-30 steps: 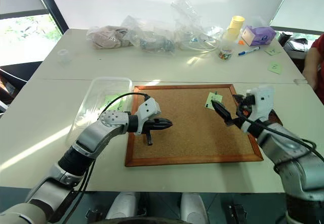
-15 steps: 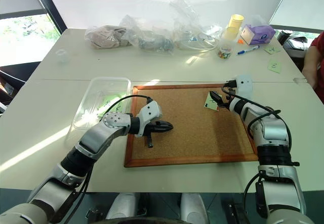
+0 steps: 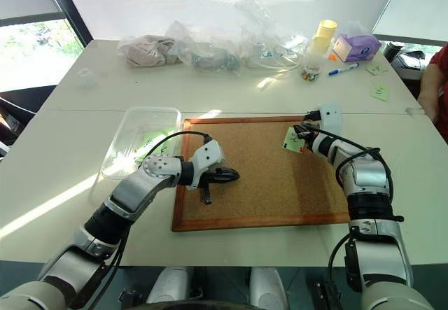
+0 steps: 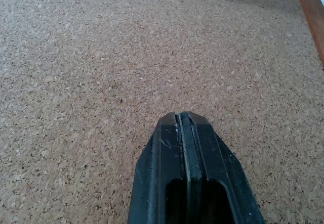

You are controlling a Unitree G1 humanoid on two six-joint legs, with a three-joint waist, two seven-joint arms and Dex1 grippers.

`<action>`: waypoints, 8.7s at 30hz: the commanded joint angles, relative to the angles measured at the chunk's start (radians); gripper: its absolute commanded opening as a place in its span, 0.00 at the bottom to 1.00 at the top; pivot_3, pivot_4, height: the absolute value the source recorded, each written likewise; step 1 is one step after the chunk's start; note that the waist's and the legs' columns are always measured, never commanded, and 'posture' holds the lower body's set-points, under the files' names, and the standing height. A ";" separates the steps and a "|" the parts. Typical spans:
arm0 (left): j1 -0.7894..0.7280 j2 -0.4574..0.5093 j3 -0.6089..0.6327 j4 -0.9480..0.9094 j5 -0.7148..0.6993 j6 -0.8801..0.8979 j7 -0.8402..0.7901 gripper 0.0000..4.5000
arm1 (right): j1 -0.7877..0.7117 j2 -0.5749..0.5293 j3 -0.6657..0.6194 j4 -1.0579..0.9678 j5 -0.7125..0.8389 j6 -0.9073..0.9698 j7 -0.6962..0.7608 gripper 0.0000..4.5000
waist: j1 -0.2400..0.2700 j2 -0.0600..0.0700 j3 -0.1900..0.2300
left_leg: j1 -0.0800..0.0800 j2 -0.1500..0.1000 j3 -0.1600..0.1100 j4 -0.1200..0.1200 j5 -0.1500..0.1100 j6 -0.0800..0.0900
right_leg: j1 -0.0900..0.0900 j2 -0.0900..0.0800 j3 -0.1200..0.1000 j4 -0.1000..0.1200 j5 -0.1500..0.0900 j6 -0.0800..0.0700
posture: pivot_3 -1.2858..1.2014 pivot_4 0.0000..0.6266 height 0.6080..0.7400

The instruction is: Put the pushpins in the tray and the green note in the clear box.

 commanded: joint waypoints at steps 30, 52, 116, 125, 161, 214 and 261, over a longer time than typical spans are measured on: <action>-0.028 0.012 -0.027 0.011 0.072 0.108 0.021 0.00 | 0.001 0.033 -0.078 0.004 -0.035 -0.130 -0.028 0.32 | 0.000 0.001 -0.001 | 0.006 0.000 0.000 0.000 0.000 0.000 | 0.006 0.000 0.000 0.000 0.000 0.000 | 0.52 0.24 0.98; -0.031 0.013 -0.034 0.017 0.077 0.098 0.019 0.00 | -0.012 0.066 -0.080 0.044 -0.023 -0.095 0.014 0.19 | -0.001 0.001 -0.001 | 0.006 0.000 0.000 0.000 0.000 0.000 | 0.007 0.000 0.000 0.000 0.000 0.000 | 0.52 0.24 0.98; -0.011 0.032 -0.079 0.026 0.101 0.108 0.026 0.00 | 0.518 -0.081 -0.444 -0.314 0.084 -0.050 -0.019 0.99 | -0.002 0.009 -0.006 | 0.012 0.001 -0.003 -0.002 -0.001 0.001 | 0.013 -0.001 0.001 -0.003 -0.002 -0.004 | 0.52 0.24 0.98; -0.012 0.030 -0.083 0.031 0.102 0.102 0.021 0.00 | 0.487 -0.052 -0.480 -0.333 0.129 -0.115 -0.023 0.99 | -0.002 0.009 -0.006 | 0.012 0.001 -0.004 -0.002 -0.001 0.001 | 0.012 -0.001 0.001 -0.003 -0.002 -0.004 | 0.52 0.24 0.98; -0.009 0.034 -0.087 0.047 0.119 0.075 0.006 0.00 | 0.419 0.150 -0.105 -0.437 0.025 -0.141 -0.101 0.59 | -0.002 0.008 -0.006 | 0.008 0.001 -0.004 -0.002 -0.001 0.001 | 0.008 -0.004 0.000 -0.003 -0.002 -0.004 | 0.52 0.24 0.98; -0.036 0.034 -0.110 0.066 0.129 0.071 -0.020 0.00 | 0.544 0.011 -0.430 -0.418 0.134 -0.095 -0.167 0.01 | -0.002 0.009 -0.006 | 0.008 0.001 -0.004 -0.003 -0.001 0.001 | 0.007 -0.006 0.000 -0.004 -0.002 -0.005 | 0.52 0.24 0.98; -0.024 0.035 -0.102 0.069 0.137 0.062 -0.009 0.00 | 0.343 0.154 -0.039 -0.409 0.025 -0.139 -0.055 0.98 | -0.001 0.007 -0.006 | 0.006 0.001 -0.004 -0.003 -0.001 0.002 | 0.006 -0.007 0.000 -0.004 -0.002 -0.005 | 0.52 0.24 0.98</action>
